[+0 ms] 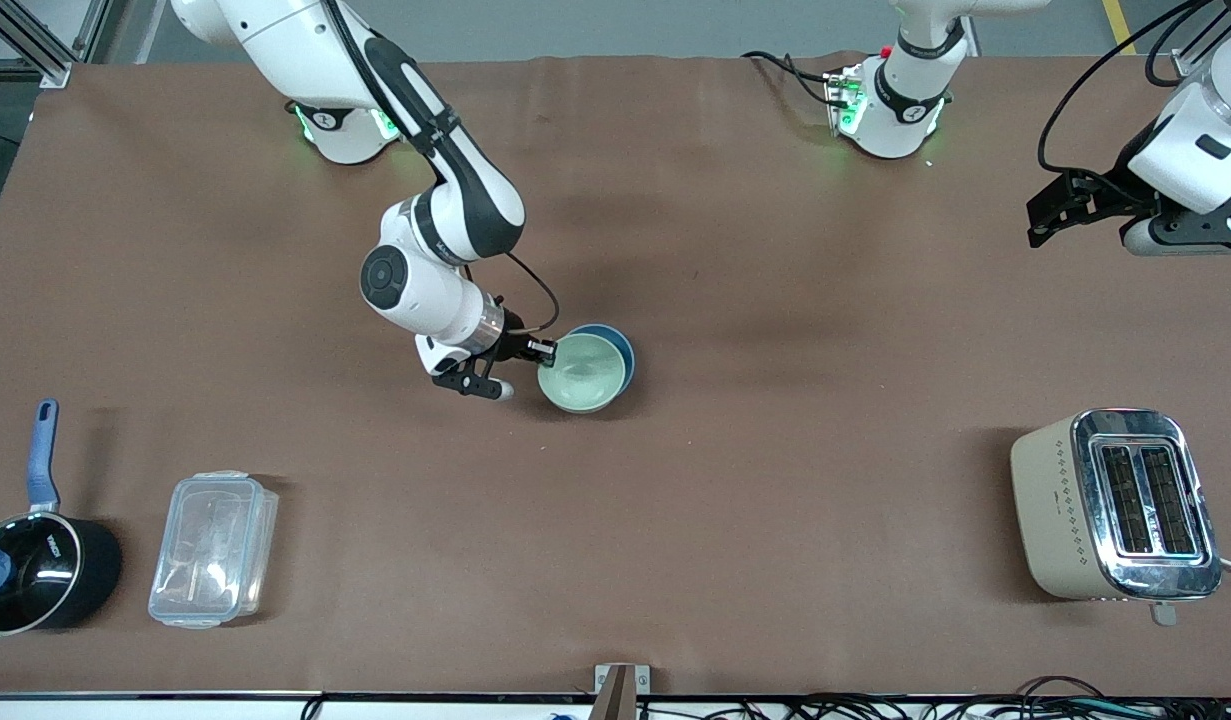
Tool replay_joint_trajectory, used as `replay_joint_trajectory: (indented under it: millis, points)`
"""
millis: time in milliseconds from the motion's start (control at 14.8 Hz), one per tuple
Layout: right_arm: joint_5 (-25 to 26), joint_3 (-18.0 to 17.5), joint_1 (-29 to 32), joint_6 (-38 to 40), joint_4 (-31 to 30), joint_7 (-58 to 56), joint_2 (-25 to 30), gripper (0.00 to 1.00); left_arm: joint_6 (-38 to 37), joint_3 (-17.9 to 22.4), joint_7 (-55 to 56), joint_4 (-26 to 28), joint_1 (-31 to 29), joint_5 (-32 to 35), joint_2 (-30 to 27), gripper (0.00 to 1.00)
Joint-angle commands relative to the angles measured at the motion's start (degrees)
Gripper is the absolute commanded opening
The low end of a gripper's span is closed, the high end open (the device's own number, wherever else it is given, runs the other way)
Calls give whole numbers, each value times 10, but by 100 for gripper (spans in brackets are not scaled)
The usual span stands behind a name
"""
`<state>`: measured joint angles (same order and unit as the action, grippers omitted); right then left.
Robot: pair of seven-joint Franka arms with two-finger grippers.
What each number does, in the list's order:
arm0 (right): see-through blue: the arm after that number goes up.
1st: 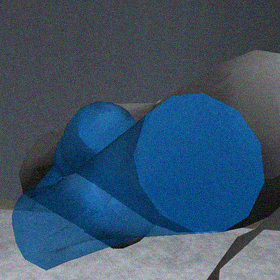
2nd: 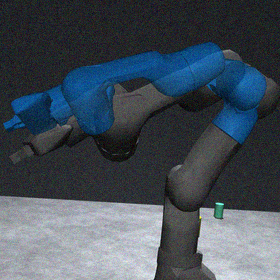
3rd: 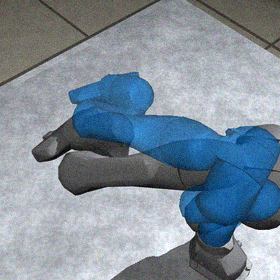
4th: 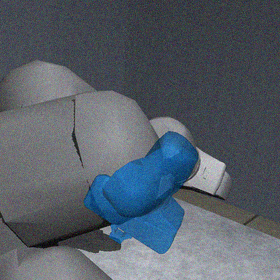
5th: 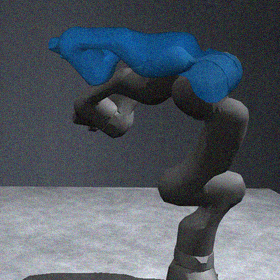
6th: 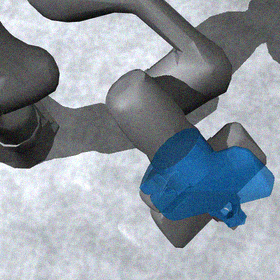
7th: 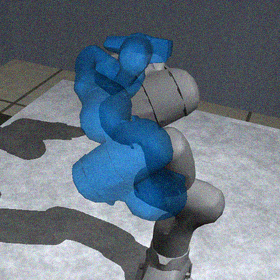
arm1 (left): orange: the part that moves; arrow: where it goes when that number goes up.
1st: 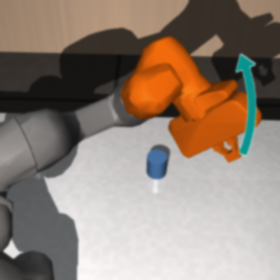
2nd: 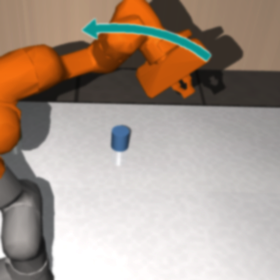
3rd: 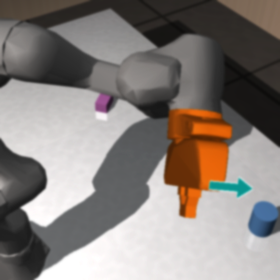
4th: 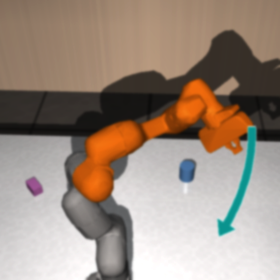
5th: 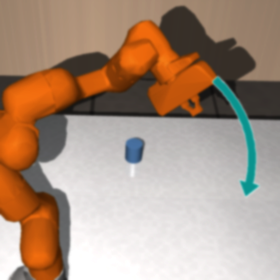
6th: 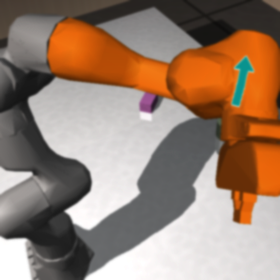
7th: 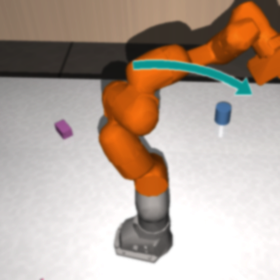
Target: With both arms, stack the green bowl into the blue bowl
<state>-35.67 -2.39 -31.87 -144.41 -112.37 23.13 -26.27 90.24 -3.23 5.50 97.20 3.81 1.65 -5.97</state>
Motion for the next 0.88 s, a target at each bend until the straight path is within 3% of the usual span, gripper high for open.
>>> replay_joint_trajectory:
  millis: [0,135,203,405,608,811]
  points:
    - [-7,3,-12,5,5,19,-3,35,5,1,0,2,0,-7,-3,100]
    - [-7,5,-13,23,6,33,6,89,5,1,0,3,0,-7,-3,100]
    - [-7,6,-7,32,8,49,15,100,5,1,0,3,0,-7,-3,100]
    - [12,39,11,135,41,53,59,100,5,1,0,2,0,-7,-3,100]
    - [111,112,14,332,152,54,68,100,5,1,0,1,0,-7,-3,100]
    - [199,147,14,394,194,40,88,100,3,2,-8,-15,1,-4,1,100]
